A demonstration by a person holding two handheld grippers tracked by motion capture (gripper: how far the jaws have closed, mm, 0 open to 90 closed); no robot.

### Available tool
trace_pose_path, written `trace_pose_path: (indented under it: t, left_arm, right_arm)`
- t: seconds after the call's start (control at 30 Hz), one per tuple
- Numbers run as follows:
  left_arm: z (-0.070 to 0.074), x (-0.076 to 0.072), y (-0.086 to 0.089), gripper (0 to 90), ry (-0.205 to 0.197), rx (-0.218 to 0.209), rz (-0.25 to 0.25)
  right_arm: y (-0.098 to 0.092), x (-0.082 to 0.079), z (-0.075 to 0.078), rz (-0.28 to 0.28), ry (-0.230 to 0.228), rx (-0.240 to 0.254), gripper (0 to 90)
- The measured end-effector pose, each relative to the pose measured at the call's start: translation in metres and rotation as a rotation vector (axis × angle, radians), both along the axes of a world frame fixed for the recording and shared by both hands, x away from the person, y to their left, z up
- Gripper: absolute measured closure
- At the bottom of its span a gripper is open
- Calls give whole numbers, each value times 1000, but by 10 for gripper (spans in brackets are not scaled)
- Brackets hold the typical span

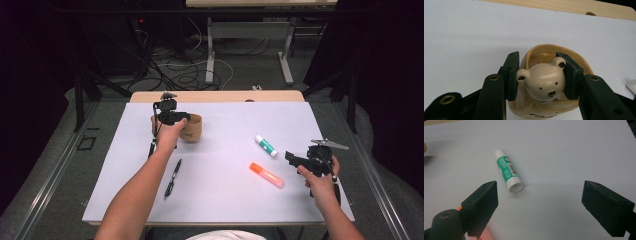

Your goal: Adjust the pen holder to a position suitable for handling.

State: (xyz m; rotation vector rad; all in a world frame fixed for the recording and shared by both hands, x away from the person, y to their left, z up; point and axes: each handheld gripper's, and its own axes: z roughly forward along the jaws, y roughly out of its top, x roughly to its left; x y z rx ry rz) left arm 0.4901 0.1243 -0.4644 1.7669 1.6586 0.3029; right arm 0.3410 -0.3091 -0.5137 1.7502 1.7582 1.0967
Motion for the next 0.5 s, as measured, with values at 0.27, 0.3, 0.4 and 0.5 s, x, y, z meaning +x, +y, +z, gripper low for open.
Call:
trace_pose_path:
  t: [0.27, 0.3, 0.4, 0.5]
  left_arm:
    - [-5, -5, -28, 561, 14, -5, -32]
    - [-6, -6, -31, 561, 18, -3, -38]
    - [-8, -8, -40, 561, 22, -11, -45]
    - [-10, -11, -47, 561, 24, -16, -64]
  right_arm:
    - [0, 0, -1, 0, 3, 6, 133]
    - [0, 0, -1, 0, 4, 5, 133]
    - [1, 0, -1, 3, 5, 4, 133]
    - [1, 0, -2, 4, 5, 4, 133]
